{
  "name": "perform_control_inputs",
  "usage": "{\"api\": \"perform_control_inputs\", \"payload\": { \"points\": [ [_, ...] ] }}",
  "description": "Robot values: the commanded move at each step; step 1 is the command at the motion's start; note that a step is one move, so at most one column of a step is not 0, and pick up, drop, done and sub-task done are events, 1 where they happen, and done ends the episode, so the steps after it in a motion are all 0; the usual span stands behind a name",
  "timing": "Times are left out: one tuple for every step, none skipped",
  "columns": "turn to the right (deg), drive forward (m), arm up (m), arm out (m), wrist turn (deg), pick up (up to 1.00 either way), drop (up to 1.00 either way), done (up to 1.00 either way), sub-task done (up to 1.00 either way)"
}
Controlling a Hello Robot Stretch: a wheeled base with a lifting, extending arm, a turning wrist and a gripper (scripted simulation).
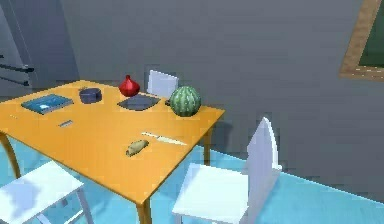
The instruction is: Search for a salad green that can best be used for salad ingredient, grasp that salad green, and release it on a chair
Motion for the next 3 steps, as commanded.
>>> {"api": "perform_control_inputs", "payload": {
  "points": [
    [12.0,0.00,0.00,0.00,0.0,0.00,0.00,0.00,0.00],
    [0.0,0.35,0.00,0.00,0.0,0.00,0.00,0.00,0.00],
    [-45.0,0.00,0.00,0.00,0.0,0.00,0.00,0.00,0.00]
  ]
}}
